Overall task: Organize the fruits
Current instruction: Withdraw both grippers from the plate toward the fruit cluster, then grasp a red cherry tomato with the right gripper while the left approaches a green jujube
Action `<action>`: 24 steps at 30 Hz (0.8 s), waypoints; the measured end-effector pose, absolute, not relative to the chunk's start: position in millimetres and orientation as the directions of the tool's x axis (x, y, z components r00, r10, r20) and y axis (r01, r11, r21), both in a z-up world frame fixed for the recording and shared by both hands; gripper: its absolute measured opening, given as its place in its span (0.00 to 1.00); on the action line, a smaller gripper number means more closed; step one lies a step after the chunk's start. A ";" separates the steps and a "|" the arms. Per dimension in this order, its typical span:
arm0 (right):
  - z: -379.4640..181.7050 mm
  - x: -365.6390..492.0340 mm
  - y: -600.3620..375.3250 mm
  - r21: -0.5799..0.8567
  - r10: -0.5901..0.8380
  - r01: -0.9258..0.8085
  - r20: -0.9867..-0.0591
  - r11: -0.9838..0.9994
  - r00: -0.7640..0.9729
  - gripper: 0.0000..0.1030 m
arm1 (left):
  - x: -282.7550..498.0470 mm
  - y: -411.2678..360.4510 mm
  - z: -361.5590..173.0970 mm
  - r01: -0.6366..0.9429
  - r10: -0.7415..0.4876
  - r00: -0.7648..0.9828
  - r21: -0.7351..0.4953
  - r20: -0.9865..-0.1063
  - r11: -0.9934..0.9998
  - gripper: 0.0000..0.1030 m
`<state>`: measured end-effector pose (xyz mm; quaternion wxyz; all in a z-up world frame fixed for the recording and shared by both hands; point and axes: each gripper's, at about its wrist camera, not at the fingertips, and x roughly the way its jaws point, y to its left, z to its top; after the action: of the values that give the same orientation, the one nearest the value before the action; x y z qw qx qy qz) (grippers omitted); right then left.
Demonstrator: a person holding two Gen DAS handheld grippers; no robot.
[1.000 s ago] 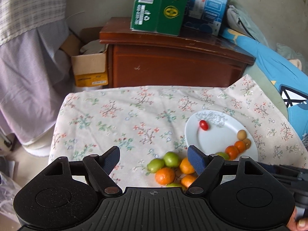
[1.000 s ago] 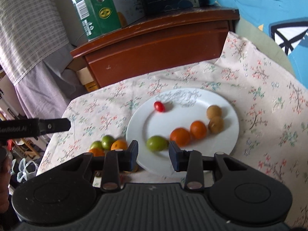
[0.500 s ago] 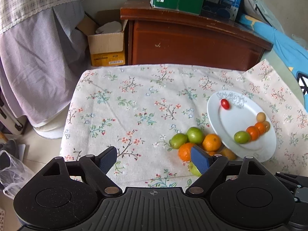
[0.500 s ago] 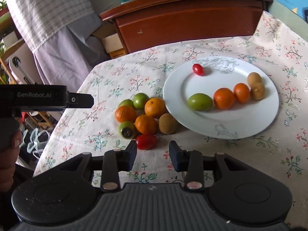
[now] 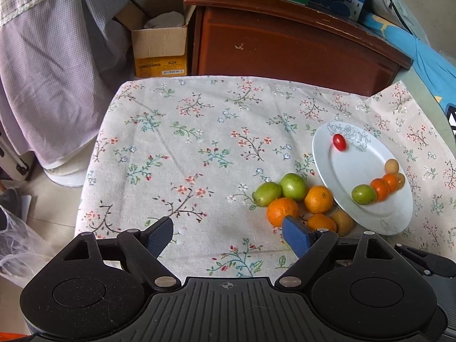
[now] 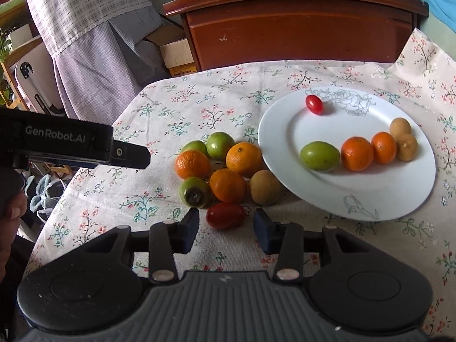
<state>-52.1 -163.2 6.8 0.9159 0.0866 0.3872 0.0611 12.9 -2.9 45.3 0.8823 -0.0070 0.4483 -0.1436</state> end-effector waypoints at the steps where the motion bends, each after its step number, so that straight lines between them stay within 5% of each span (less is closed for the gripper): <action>1: 6.7 -52.0 -162.9 0.199 0.175 -0.046 -0.699 0.979 0.694 0.35 | 12.5 -4.3 44.4 0.252 -0.264 0.554 -0.143 -0.790 0.957 0.83; 17: 11.1 -70.8 -191.3 0.196 0.106 0.061 -0.735 0.979 0.669 0.29 | 0.5 -47.3 21.2 0.393 -0.340 0.507 -0.139 -0.792 0.909 0.80; 24: 10.9 -73.2 -197.7 0.212 0.105 0.080 -0.734 0.974 0.671 0.29 | 2.3 -56.4 13.0 0.426 -0.352 0.501 -0.129 -0.791 0.896 0.60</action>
<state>-73.2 -197.7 10.9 0.9070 0.1139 0.4053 0.0068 2.3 -56.4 13.0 0.8654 0.0414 0.4460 -0.2246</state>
